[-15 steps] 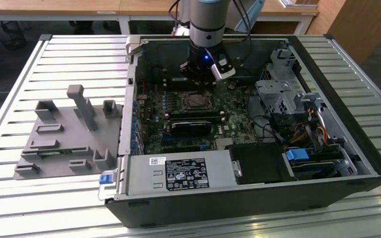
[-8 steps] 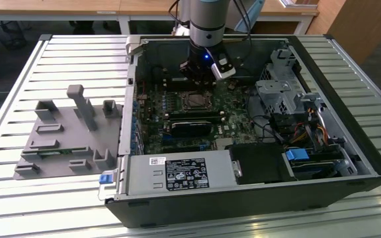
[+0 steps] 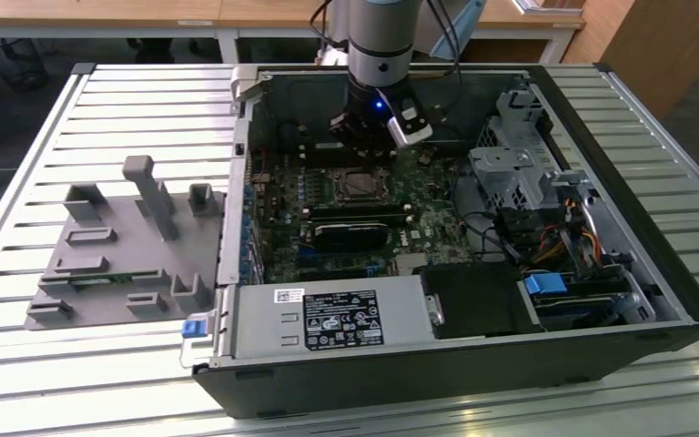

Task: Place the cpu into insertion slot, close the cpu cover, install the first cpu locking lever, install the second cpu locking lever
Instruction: 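Install the first cpu locking lever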

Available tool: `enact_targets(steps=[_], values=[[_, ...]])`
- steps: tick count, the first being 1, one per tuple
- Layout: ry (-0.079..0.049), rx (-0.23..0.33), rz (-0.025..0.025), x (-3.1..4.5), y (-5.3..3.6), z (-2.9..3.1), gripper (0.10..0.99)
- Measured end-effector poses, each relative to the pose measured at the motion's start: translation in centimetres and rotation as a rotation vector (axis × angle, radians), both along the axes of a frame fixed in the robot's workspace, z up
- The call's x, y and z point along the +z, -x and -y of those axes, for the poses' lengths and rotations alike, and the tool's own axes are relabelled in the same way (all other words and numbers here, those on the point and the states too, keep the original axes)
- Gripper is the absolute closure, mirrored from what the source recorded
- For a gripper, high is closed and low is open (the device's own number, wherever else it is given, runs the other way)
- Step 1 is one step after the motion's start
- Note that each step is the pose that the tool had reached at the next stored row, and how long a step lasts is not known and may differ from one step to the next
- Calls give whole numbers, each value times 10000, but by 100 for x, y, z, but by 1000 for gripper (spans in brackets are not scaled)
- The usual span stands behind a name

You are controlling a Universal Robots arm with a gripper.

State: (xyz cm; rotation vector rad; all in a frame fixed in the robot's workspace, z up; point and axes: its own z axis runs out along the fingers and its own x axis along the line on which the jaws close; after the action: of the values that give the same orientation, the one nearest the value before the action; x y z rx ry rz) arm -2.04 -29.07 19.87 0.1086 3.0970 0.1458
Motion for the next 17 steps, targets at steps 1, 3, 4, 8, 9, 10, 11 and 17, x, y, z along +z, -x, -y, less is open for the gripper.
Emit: enact_targets(steps=[1,3,4,8,9,10,11,17], values=[[21,1,0,-2,0,0,980],[66,1,1,-6,0,-1,980],[85,1,1,-7,0,0,980],[148,1,0,-12,0,0,980],[160,1,1,-14,0,0,980],[170,1,1,-14,0,0,980],[177,1,2,-16,0,0,980],[232,1,5,-22,-1,-2,980]])
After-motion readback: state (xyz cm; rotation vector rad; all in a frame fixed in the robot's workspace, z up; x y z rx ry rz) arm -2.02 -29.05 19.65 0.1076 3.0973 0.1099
